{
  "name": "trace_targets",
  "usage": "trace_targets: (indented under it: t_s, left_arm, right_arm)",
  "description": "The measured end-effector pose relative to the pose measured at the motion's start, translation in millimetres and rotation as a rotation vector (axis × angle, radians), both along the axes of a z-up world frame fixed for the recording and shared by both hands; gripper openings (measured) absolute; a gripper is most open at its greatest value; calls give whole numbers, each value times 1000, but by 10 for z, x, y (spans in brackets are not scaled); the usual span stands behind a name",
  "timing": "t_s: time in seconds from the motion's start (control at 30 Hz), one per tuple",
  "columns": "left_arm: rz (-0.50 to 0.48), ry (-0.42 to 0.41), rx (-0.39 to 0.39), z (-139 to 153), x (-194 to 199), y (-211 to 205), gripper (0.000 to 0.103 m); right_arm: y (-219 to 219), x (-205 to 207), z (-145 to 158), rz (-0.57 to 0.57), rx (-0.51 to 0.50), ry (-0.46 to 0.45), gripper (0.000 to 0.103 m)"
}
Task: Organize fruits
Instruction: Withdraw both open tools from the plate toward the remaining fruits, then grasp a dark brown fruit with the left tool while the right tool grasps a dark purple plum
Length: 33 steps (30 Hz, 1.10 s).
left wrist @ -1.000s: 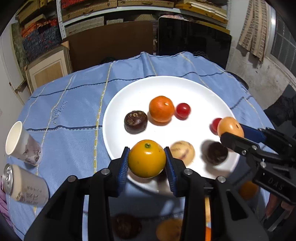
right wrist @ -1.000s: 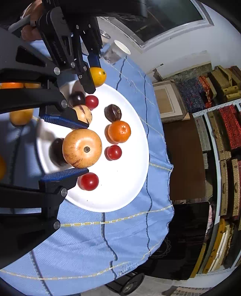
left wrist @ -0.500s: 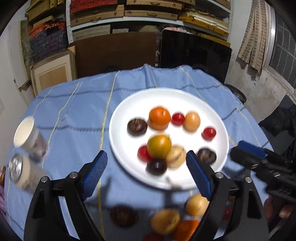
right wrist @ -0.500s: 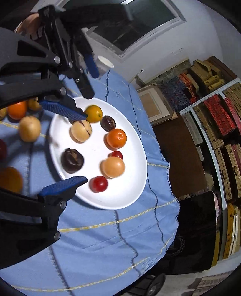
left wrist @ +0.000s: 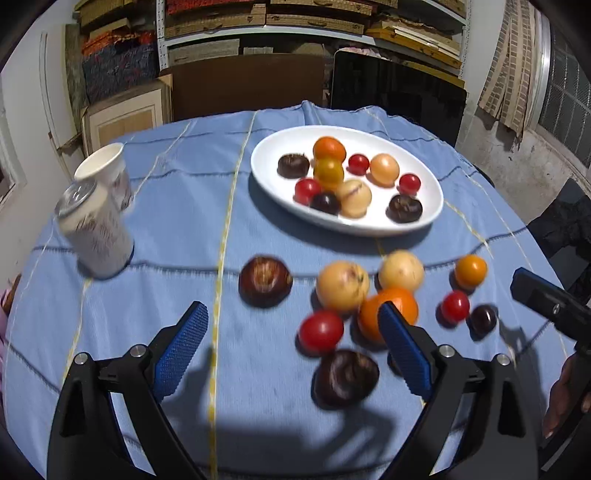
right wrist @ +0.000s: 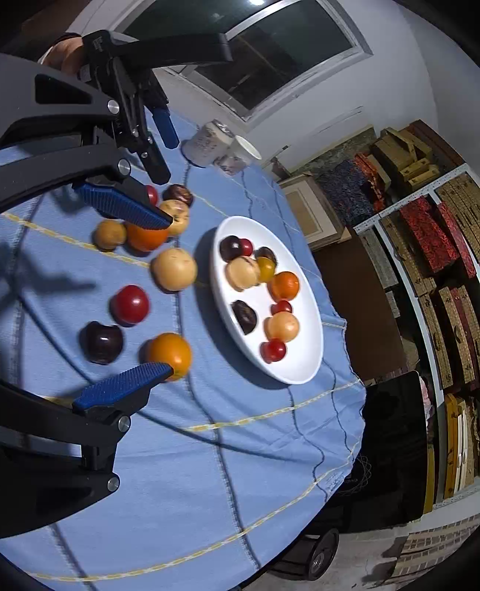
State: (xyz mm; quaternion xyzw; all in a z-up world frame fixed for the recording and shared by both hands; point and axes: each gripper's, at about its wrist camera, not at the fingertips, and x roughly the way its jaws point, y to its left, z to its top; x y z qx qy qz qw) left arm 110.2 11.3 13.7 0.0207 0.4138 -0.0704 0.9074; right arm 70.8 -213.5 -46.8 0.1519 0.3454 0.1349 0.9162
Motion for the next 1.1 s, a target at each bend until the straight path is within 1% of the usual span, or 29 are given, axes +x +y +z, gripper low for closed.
trace_targets:
  t_s: [0.07, 0.13, 0.2, 0.23, 0.3, 0.4, 0.47, 0.6, 0.63, 0.67, 0.7, 0.73, 0.77, 0.8, 0.87, 0.93, 1.0, 1.1]
  left_arm:
    - [1, -18, 25, -13, -89, 0, 91]
    - [-9, -16, 16, -31, -157, 17, 91]
    - [-24, -7, -12, -67, -187, 26, 91]
    - [-25, 1, -16, -111, -189, 31, 91]
    - [-21, 20, -10, -157, -160, 13, 91]
    - [-44, 26, -21, -168, -172, -13, 91]
    - [-68, 22, -18, -167, -206, -52, 91]
    - [-88, 44, -26, -209, -216, -103, 89]
    - [-92, 52, -27, -223, -205, -119, 85]
    - [-96, 61, -24, -247, -197, -137, 74]
    - [-104, 70, -18, -280, -187, -161, 68]
    - [-120, 87, -14, -332, -176, -189, 59]
    - [-138, 104, -22, -373, -170, -217, 52]
    - [-148, 123, -18, -414, -164, -247, 49]
    - [-161, 95, 40, -434, -209, -339, 45]
    - [-166, 74, 75, -446, -245, -396, 44]
    - [-164, 78, 65, -443, -238, -385, 44]
    - [-154, 96, 22, -421, -211, -329, 44]
  right_arm:
    - [34, -88, -39, -2, -24, -3, 75]
    - [56, -150, -73, -7, -28, -12, 75]
    - [45, -207, -65, -33, -36, -54, 75]
    - [19, -225, -49, -54, -33, -87, 75]
    - [-46, -234, -45, -82, -8, -115, 75]
    - [-121, -229, -61, -98, 26, -116, 75]
    - [-94, -213, -75, -90, 19, -104, 75]
    - [-22, -203, -96, -59, 0, -103, 75]
    - [-17, -196, -116, -56, -2, -97, 75]
    - [-17, -190, -136, -52, 1, -90, 75]
    - [-21, -182, -154, -52, 5, -83, 75]
    - [-36, -168, -169, -57, 9, -76, 75]
    - [-54, -166, -175, -62, 15, -73, 75]
    - [-69, -167, -177, -65, 23, -72, 75]
    - [-90, -176, -175, -70, 23, -76, 75]
    - [-77, -184, -164, -64, 10, -72, 75]
    - [-26, -193, -141, -44, -14, -73, 75]
    - [162, -207, -130, -3, -160, -72, 75]
